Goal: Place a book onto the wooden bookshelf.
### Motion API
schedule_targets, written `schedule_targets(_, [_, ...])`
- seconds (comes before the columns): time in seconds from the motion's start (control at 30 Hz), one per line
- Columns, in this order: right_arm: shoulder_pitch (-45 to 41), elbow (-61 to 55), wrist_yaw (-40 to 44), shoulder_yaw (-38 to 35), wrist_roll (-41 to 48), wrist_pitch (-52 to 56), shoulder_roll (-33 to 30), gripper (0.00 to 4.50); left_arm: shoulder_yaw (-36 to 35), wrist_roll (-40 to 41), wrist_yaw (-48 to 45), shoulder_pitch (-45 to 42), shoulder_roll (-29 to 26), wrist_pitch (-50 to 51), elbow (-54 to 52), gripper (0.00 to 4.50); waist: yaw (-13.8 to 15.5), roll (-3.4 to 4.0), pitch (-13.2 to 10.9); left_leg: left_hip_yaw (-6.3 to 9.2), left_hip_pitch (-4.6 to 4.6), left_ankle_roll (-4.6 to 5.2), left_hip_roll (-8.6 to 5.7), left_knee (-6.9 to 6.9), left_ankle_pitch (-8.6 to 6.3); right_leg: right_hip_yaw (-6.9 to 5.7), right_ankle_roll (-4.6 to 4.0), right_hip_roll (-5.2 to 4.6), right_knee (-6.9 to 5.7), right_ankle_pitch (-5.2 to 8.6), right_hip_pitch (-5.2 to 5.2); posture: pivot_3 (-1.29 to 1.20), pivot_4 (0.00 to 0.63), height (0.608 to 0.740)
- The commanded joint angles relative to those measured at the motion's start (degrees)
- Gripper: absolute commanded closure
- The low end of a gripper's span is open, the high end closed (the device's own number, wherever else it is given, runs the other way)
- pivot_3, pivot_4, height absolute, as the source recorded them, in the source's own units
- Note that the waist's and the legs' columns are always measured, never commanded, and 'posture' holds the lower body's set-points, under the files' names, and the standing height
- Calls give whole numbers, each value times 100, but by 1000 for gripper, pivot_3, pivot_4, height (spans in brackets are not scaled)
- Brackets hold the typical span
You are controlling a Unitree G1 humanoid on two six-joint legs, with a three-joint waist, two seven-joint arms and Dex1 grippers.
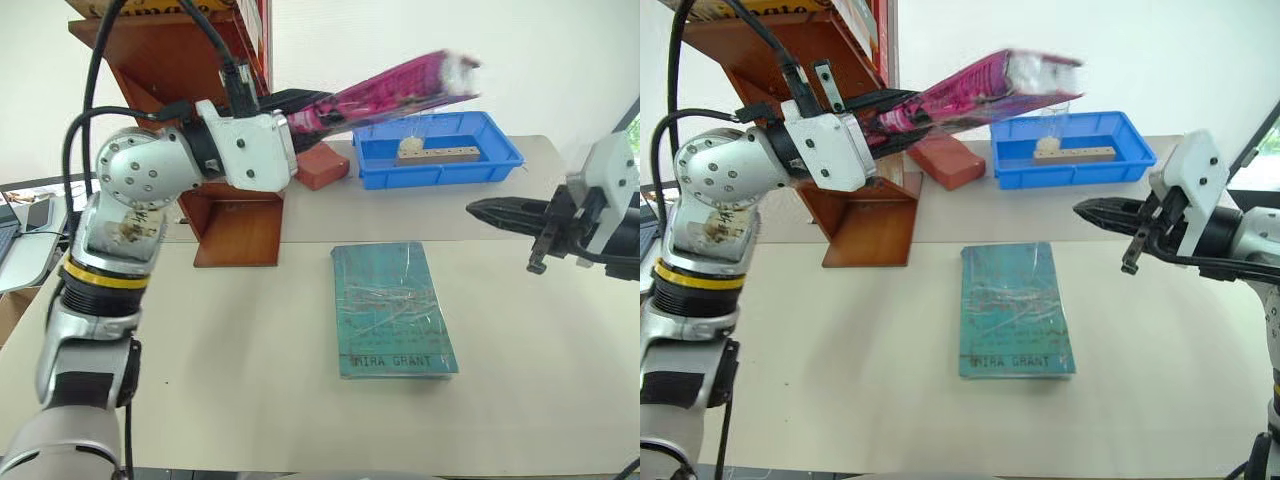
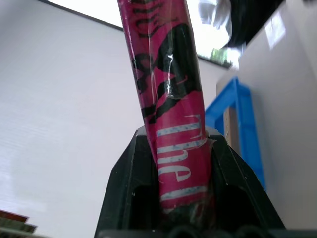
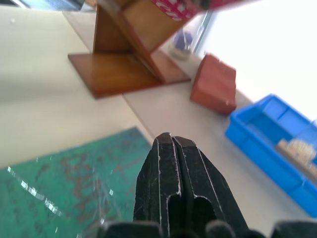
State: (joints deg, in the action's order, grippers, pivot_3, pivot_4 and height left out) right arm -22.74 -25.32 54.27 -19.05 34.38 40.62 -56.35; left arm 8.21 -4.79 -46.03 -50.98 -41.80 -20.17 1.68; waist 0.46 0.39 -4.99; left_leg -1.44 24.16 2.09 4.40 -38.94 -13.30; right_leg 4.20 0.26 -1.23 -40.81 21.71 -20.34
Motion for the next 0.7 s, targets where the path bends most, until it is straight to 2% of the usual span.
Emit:
schedule_targets(0.03, [-641, -108, -210, 146, 263, 122, 14, 4500, -72, -697, 48, -139, -651, -860, 853, 3805, -12, -3, -10, 0, 1, 0, 0, -2, 0, 0, 1, 0, -6, 0, -9, 0, 150, 637])
schedule_targets(0.3, [-1197, 79, -235, 697, 256, 76, 132, 4500, -1, -1164, -5, -90, -1074, -974, 1692, 3805, 92, -25, -24, -18, 33, -1, 11, -5, 0, -20, 22, -13, -27, -1, -87, 0, 150, 637])
schedule_targets(0.7, [-1161, 95, -189, 752, 232, -21, 103, 4500, 5, -1279, -56, -6, -1266, -1112, 2231, 3805, 23, -25, -24, -19, 39, -1, 22, -3, 1, -24, 15, -6, -41, -8, -89, 0, 150, 637])
